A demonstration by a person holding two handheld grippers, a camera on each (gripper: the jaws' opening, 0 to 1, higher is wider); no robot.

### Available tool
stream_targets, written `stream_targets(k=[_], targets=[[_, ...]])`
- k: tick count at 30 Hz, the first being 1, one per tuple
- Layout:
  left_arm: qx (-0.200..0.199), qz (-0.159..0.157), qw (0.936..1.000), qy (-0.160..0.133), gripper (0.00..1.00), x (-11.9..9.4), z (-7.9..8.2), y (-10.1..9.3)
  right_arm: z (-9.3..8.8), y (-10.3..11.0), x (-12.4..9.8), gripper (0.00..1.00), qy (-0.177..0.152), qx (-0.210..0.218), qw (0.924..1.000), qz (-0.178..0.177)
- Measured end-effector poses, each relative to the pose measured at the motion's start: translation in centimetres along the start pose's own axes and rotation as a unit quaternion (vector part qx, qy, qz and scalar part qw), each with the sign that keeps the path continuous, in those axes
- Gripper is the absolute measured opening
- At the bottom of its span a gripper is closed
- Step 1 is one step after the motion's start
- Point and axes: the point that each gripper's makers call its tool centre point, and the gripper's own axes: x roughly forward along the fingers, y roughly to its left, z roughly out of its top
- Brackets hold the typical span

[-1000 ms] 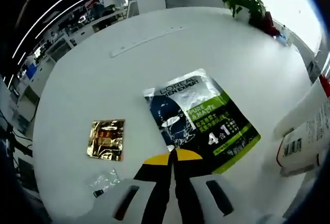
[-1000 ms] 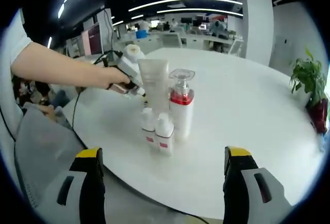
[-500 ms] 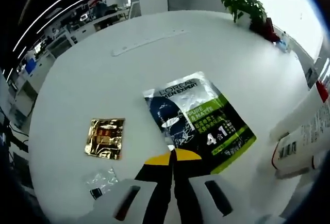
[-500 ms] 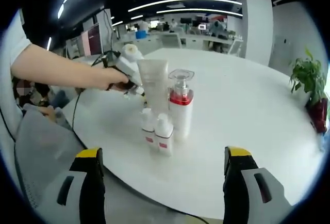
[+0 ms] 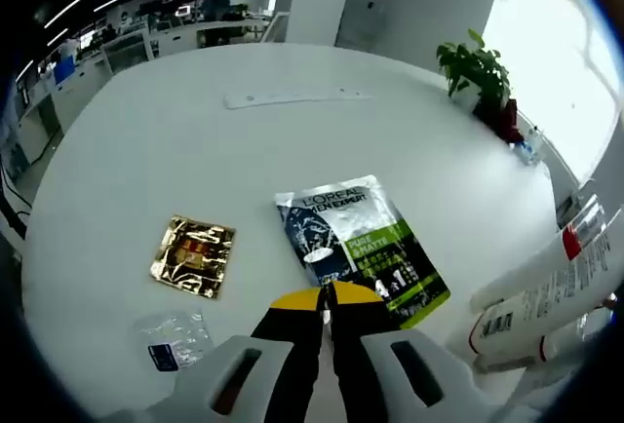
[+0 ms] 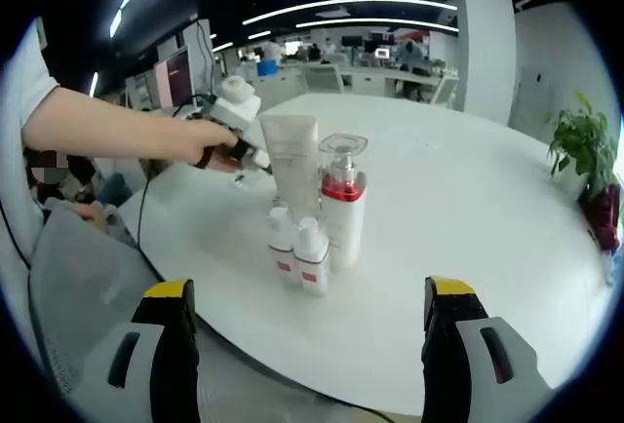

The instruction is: Arrange the skincare products in the storage area until every visible bottle or jar stands upright without overlapping.

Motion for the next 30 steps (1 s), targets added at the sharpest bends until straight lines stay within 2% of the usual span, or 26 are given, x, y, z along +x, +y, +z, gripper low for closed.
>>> stream_targets(k=[2, 3, 6, 10, 16, 23, 26, 30], targets=[[-0.02, -0.002, 0.9998, 0.006, 0.47, 0.9, 0.0, -0.5, 0.0, 0.0, 0.0, 0.96, 0.0, 0.001, 1.0, 0.001], [-0.018, -0.001, 0.9998, 0.008, 0.56, 1.3, 0.1, -0.9, 0.0, 0.0, 0.0, 0.96, 0.0, 0.001, 1.0, 0.0], [-0.006, 0.005, 0.9998, 0.017, 0.59, 2.1, 0.2, -1.5, 0.0, -0.1, -0.1, 0.96, 0.0, 0.002, 1.0, -0.002], [-0.017, 0.006, 0.9992, 0.035, 0.75, 3.1, 0.0, -1.7, 0.0, -0.3, -0.1, 0.96, -0.001, 0.008, 1.0, -0.005], [-0.004, 0.003, 0.9981, 0.062, 0.87, 3.6, 0.0, -2.5, 0.0, -0.3, -0.1, 0.96, -0.002, 0.009, 0.9999, -0.005], [-0.007, 0.014, 0.9962, 0.085, 0.95, 3.6, -0.1, -3.0, 0.1, -0.3, -0.1, 0.95, -0.004, 0.012, 0.9999, -0.006], [-0.001, 0.027, 0.9941, 0.105, 0.99, 3.6, -0.5, -3.0, 0.1, -0.3, -0.1, 0.95, -0.005, 0.012, 0.9999, -0.006], [0.039, 0.041, 0.9892, 0.135, 0.99, 3.8, -0.7, -2.9, 0.1, -0.4, -0.1, 0.95, -0.007, 0.014, 0.9999, -0.008]])
